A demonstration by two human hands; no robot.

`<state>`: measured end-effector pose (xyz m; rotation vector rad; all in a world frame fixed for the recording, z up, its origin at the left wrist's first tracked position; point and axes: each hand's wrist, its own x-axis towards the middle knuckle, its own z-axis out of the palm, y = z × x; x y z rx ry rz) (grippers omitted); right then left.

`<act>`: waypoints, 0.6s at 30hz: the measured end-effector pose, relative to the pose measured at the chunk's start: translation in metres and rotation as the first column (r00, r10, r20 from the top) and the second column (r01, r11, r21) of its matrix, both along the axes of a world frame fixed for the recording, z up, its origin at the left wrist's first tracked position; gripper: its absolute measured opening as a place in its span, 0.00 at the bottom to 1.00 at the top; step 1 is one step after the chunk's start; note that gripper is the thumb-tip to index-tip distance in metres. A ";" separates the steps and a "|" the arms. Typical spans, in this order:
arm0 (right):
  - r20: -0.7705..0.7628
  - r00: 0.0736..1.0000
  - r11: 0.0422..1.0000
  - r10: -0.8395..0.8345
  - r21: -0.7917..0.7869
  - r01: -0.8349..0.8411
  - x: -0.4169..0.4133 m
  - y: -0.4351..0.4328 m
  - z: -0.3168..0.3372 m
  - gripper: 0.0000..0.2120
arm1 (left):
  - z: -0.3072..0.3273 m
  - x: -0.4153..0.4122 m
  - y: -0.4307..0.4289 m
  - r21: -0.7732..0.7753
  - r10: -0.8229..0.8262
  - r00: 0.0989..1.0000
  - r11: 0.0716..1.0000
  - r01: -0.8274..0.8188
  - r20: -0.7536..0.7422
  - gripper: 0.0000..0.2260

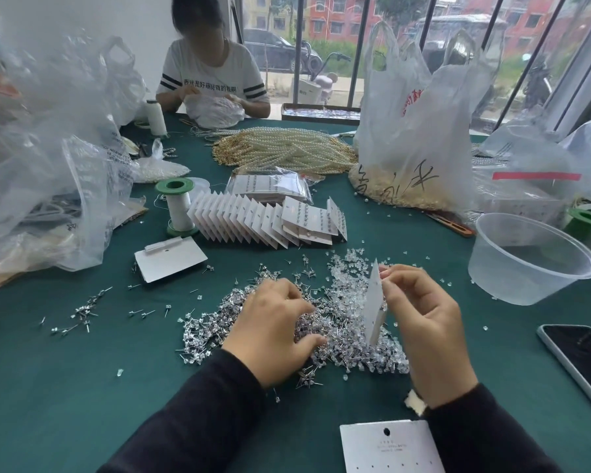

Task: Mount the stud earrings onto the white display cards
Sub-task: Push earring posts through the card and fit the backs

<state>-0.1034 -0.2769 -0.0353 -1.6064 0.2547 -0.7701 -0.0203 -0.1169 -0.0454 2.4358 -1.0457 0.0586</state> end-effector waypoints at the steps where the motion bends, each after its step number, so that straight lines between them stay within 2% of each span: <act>1: 0.009 0.999 0.992 0.053 0.116 -0.054 -0.001 0.000 0.002 0.10 | -0.001 -0.001 -0.002 0.032 -0.010 1.000 0.999 0.010 0.001 0.15; 4: 0.023 0.984 0.899 0.179 0.402 -0.173 -0.001 0.001 0.005 0.07 | -0.003 -0.002 -0.006 -0.056 -0.009 1.000 0.998 0.009 -0.013 0.08; 7: -0.009 0.975 0.829 0.222 0.528 -0.184 -0.001 0.000 0.005 0.08 | -0.002 -0.001 -0.009 -0.149 0.000 1.000 0.989 -0.004 -0.026 0.05; 10: -0.033 0.959 0.774 0.281 0.599 -0.206 -0.001 -0.001 0.007 0.04 | 0.002 -0.002 -0.009 -0.273 0.033 0.998 0.961 -0.046 -0.053 0.03; 12: -0.040 0.948 0.748 0.317 0.625 -0.224 -0.001 -0.002 0.007 0.13 | 0.006 -0.002 -0.009 -0.348 0.058 0.992 0.933 -0.094 -0.112 0.03; 18: -0.072 0.932 0.742 0.355 0.629 -0.234 -0.001 -0.002 0.008 0.17 | 0.006 -0.003 -0.010 -0.304 0.031 0.981 0.948 -0.090 -0.193 0.07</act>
